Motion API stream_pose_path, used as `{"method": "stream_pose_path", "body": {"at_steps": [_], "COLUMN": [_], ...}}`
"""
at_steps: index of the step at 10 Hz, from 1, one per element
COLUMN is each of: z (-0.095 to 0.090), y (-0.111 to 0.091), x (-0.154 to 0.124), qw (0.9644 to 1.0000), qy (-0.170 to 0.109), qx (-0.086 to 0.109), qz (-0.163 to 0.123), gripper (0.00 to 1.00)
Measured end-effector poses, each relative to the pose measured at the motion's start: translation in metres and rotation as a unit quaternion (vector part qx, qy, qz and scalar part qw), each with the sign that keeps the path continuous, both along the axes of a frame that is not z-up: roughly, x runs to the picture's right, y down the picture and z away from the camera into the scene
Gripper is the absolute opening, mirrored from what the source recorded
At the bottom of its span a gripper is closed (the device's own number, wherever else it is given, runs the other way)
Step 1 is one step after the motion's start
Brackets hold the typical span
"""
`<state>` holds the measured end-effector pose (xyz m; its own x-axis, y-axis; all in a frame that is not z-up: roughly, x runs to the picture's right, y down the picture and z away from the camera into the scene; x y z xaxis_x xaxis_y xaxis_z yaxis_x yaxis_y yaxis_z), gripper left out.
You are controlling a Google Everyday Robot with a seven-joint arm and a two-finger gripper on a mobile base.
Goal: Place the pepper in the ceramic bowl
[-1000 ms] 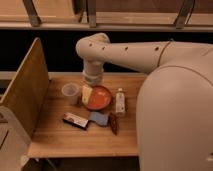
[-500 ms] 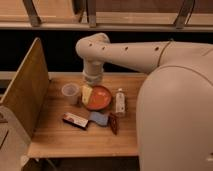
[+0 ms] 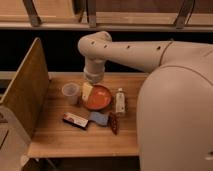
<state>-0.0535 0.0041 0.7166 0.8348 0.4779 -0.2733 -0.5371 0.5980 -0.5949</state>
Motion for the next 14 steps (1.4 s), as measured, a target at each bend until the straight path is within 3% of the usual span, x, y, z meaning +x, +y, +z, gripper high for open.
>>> {"method": "stream_pose_path", "body": {"at_steps": [2,3,5,6,10,11,12,14], "z": [0.002,0.000,-0.004,-0.005,-0.002,0.002,0.003,0.004], "y": [-0.004,0.000,0.006,0.007,0.013,0.037,0.050,0.079], "x": [0.025,0.038,0.066,0.069,0.068,0.080,0.089,0.119], "qw": [0.9955,0.9909,0.9770,0.9748,0.9741,0.9689,0.9646,0.9480], "qy": [0.058,0.085,0.135,0.141,0.144,0.167,0.183,0.230], "qx": [0.003,0.004,0.008,0.009,0.001,-0.027,-0.041,-0.070], "qz": [0.075,0.105,0.165,0.173,0.174,0.181,0.186,0.209], "gripper": [0.80,0.80,0.80,0.80,0.80,0.80,0.80,0.80]}}
